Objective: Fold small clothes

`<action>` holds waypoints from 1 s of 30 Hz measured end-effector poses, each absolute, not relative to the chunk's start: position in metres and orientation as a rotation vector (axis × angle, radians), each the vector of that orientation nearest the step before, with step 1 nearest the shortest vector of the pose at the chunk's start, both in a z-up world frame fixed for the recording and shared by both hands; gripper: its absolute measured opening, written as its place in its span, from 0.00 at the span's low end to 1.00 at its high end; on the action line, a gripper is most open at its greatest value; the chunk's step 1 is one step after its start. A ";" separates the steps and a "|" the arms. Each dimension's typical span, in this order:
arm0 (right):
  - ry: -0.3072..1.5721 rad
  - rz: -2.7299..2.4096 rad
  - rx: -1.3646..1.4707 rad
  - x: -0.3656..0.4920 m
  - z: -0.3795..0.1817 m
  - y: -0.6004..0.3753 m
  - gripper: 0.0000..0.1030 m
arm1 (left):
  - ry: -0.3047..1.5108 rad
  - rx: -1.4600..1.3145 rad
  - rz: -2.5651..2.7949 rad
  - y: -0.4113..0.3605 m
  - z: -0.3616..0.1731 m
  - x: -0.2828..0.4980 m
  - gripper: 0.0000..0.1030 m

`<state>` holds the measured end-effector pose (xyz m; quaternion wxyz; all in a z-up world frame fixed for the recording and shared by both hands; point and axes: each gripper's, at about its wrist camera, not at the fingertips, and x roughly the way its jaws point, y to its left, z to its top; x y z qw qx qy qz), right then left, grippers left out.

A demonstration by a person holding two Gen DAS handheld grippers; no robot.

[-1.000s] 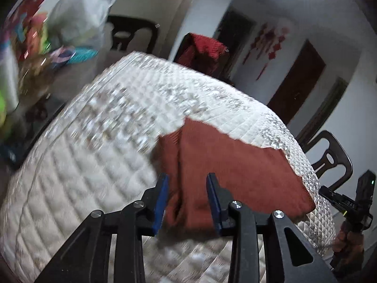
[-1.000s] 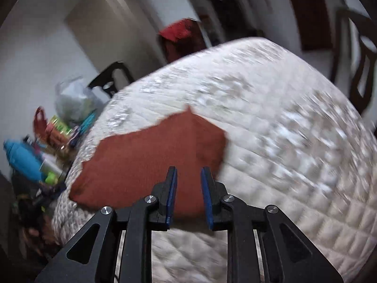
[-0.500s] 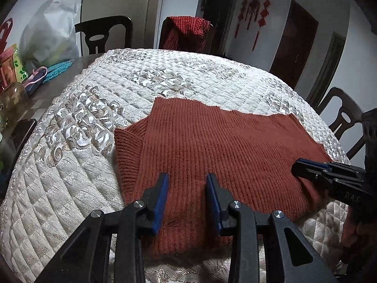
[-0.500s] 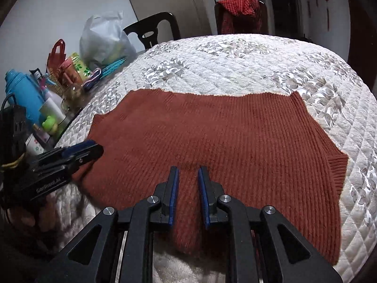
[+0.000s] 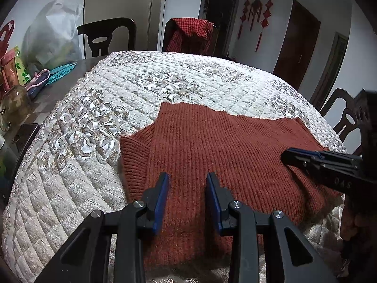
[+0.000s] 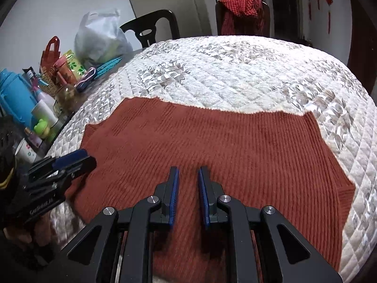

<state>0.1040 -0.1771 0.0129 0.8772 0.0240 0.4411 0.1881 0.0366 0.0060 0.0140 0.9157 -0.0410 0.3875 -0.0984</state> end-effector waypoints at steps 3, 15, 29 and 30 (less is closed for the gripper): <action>0.925 0.389 0.046 0.110 0.011 -0.175 0.17 | 0.798 -0.082 -0.204 0.006 0.013 0.037 0.35; 0.917 0.430 0.023 0.069 0.015 -0.177 0.17 | 0.793 -0.079 -0.203 0.005 0.013 0.037 0.35; 0.946 0.493 0.005 0.036 0.008 -0.180 0.17 | 0.798 -0.219 -0.125 0.055 0.016 0.039 0.43; 0.947 0.495 0.007 0.037 0.009 -0.180 0.17 | 0.814 -0.239 -0.132 0.059 0.013 0.043 0.43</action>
